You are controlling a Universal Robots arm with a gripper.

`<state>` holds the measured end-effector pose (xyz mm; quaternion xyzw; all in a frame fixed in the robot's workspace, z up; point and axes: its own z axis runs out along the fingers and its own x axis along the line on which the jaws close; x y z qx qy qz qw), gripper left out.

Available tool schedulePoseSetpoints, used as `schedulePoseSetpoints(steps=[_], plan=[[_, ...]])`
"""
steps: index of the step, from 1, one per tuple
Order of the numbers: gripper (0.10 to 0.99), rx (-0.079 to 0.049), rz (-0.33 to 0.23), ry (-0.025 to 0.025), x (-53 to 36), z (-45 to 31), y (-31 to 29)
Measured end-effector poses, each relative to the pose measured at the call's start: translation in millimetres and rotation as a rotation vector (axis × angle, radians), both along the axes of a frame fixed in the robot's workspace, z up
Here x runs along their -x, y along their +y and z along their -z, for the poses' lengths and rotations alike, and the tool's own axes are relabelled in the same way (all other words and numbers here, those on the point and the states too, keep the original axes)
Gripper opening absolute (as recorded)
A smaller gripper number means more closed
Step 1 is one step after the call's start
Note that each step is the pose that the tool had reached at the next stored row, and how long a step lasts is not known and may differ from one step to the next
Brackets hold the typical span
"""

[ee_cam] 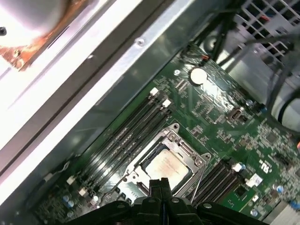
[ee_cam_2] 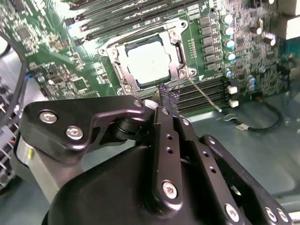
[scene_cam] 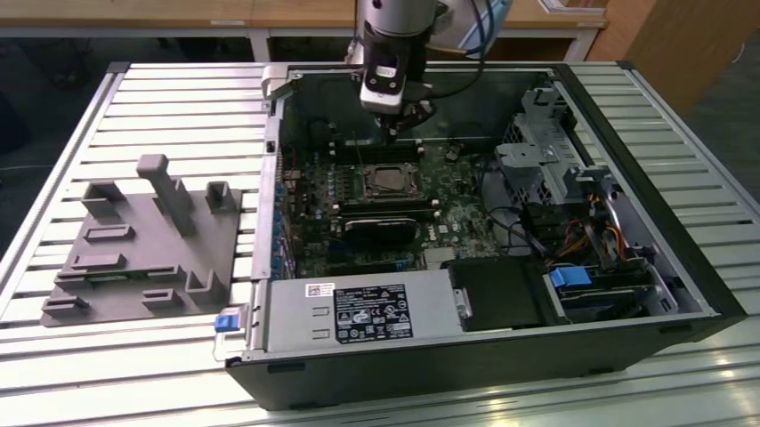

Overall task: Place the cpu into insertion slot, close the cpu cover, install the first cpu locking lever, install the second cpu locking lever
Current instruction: 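Install the first cpu locking lever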

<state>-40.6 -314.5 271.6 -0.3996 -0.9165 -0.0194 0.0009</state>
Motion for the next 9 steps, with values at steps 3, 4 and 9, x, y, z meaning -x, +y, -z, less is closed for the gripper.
schedulePoseSetpoints(steps=[3, 4, 9], plan=[[0.122, 0.0, -0.051, 0.0, 0.0, 0.0, 0.0], [0.122, 0.0, -0.069, 0.0, 0.0, 0.0, 0.0], [0.122, 0.0, -0.159, 0.0, 0.0, 0.0, 0.0]])
